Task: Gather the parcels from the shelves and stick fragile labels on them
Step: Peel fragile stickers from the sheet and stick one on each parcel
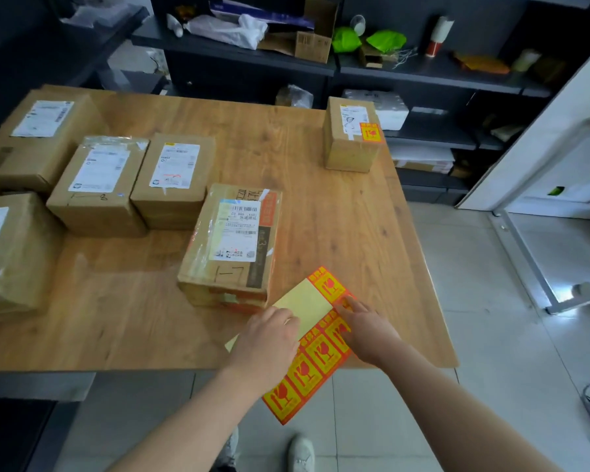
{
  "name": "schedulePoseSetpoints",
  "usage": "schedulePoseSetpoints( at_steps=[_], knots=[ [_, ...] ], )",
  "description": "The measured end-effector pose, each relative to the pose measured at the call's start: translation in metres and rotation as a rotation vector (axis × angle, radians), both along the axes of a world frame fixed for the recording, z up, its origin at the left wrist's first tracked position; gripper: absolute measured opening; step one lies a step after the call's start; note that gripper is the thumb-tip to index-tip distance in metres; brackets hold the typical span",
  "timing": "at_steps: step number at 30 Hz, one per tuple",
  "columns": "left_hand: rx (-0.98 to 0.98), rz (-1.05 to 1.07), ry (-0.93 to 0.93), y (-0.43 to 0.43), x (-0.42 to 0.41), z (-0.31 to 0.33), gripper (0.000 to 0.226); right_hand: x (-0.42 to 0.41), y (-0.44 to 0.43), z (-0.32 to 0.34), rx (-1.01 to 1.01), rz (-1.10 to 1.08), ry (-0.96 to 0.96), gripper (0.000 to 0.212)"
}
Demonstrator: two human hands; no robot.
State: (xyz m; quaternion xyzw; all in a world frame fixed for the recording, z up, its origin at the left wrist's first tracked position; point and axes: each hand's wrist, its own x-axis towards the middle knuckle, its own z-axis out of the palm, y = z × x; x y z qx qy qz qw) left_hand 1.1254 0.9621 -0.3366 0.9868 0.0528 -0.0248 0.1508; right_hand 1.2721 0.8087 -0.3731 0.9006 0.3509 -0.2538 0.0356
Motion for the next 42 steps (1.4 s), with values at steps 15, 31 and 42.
schedulePoseSetpoints(
  at_steps=[15, 31, 42],
  knots=[
    [0.005, 0.000, 0.249, -0.069, 0.034, -0.060, 0.062, 0.049, -0.044, -0.007, 0.270, -0.110, 0.039, 0.039],
    [-0.204, 0.349, 0.135, -0.067, 0.064, -0.058, 0.067, 0.053, -0.033, 0.003, 0.491, -0.373, 0.419, 0.021],
    [-0.716, 0.562, -0.014, -0.060, 0.092, -0.043, 0.011, 0.041, -0.049, 0.006, 0.688, -0.340, 0.063, 0.017]
  ],
)
